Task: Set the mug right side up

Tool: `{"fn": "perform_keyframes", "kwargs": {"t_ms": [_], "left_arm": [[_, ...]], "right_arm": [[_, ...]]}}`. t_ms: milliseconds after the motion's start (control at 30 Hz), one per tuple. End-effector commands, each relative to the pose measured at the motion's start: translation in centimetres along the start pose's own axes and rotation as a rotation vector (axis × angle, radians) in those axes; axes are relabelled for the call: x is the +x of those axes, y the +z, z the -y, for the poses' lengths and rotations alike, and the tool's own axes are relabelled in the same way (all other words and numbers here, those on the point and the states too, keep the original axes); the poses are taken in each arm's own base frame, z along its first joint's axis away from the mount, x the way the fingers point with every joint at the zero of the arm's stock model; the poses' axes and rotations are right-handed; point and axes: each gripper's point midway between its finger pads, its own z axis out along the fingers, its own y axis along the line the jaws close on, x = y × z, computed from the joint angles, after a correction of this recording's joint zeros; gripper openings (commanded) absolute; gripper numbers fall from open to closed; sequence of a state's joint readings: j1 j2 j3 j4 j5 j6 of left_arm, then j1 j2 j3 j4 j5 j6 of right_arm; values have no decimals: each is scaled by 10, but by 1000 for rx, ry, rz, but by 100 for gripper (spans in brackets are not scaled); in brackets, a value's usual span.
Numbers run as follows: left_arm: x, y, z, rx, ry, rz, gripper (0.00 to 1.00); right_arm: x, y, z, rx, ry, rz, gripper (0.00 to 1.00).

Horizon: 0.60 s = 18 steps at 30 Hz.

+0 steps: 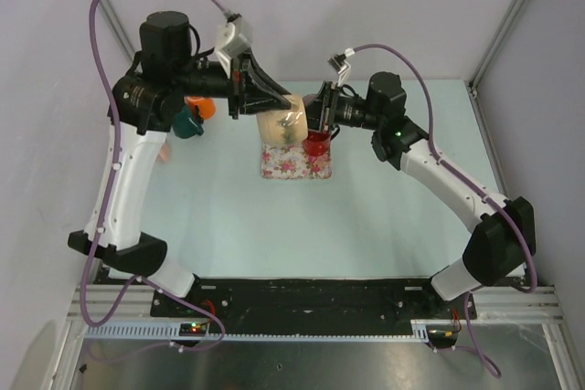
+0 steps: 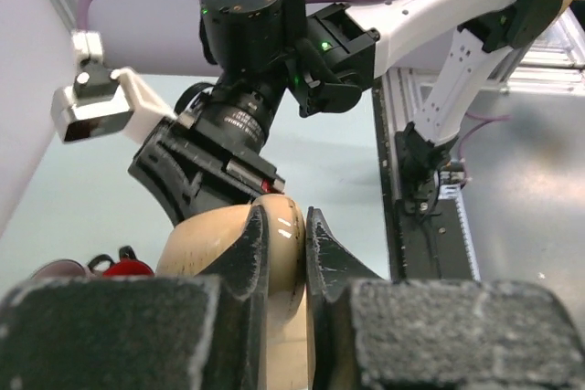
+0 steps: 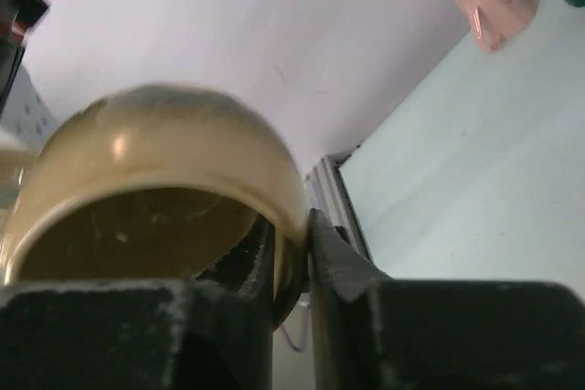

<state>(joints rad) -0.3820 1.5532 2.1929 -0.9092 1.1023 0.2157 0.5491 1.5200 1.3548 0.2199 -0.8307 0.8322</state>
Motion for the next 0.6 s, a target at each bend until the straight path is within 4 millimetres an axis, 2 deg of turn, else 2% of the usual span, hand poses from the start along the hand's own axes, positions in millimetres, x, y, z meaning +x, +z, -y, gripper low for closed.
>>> {"fn": "perform_keyframes", "kwargs": {"t_ms": [0, 67, 100, 133, 167, 233, 300, 333, 433, 500, 567], "left_arm": [[-44, -12, 13, -17, 226, 93, 0], [-37, -11, 4, -47, 210, 79, 0], [-34, -12, -3, -83, 202, 69, 2], [-28, -12, -11, -112, 189, 56, 14], [-24, -13, -19, -151, 184, 44, 33], [-14, -15, -33, -220, 178, 15, 62], [-7, -18, -44, -279, 177, -8, 82], [-5, -20, -48, -304, 172, -14, 88], [-7, -24, -53, -349, 159, -18, 98], [-6, -26, -61, -426, 132, -30, 98], [7, -19, -71, -513, 125, -86, 97]], "right_arm": [[-4, -4, -25, -68, -50, -12, 5], [-9, -10, -20, -9, -78, 28, 1], [-13, -12, -11, 53, -78, 60, 1], [-17, -16, -7, 106, -101, 88, 0], [-23, -19, 3, 181, -115, 129, 0], [-25, -29, 19, 333, -154, 176, 0], [-29, -42, 35, 480, -193, 212, 0], [-32, -48, 42, 554, -220, 228, 0], [-35, -70, 68, 822, -292, 243, 0], [-35, -77, 76, 964, -361, 232, 0], [-32, -75, 86, 1069, -405, 196, 0]]}}
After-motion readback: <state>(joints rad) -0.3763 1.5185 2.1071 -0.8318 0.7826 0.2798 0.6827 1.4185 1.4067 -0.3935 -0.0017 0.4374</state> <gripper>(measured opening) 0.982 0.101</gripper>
